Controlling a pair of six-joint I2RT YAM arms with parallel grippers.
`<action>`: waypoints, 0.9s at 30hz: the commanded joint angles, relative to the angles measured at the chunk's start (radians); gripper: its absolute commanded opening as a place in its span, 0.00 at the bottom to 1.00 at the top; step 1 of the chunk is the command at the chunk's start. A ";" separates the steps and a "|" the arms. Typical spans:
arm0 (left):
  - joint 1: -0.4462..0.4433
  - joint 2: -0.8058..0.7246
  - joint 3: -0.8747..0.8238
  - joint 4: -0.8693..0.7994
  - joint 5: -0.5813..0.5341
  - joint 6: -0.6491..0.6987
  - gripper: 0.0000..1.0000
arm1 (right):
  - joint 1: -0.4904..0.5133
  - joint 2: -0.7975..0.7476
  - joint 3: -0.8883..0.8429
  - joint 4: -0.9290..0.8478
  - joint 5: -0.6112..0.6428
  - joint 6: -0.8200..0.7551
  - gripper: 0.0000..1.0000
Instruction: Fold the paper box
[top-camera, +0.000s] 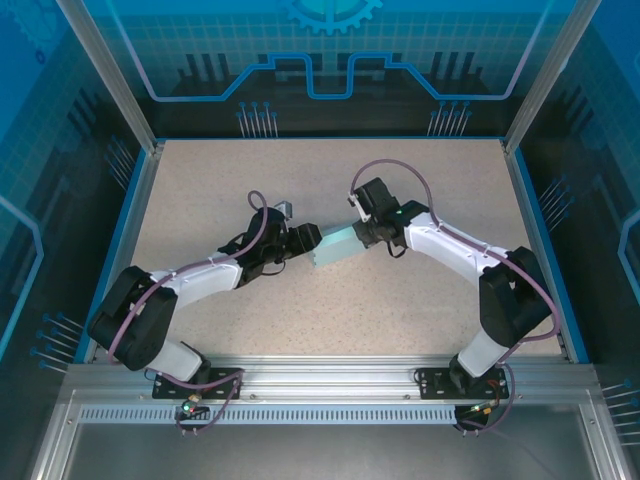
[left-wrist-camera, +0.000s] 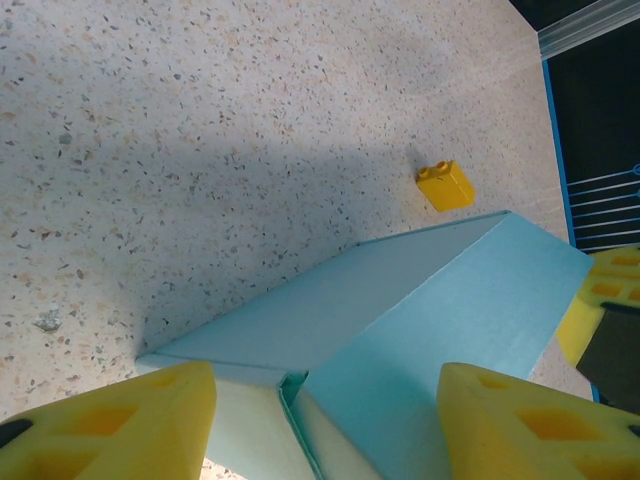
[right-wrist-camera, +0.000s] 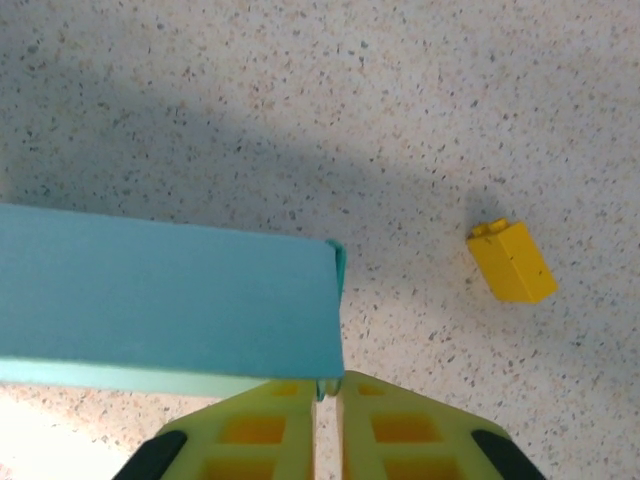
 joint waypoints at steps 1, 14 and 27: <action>-0.010 0.041 -0.033 -0.086 -0.039 0.028 0.61 | 0.017 -0.028 -0.007 -0.037 0.007 -0.010 0.19; -0.020 0.058 -0.018 -0.102 -0.053 0.042 0.61 | 0.004 -0.138 0.012 -0.106 0.017 -0.037 0.36; -0.026 0.052 -0.014 -0.100 -0.055 0.044 0.61 | -0.191 -0.034 0.112 -0.048 -0.393 0.030 0.41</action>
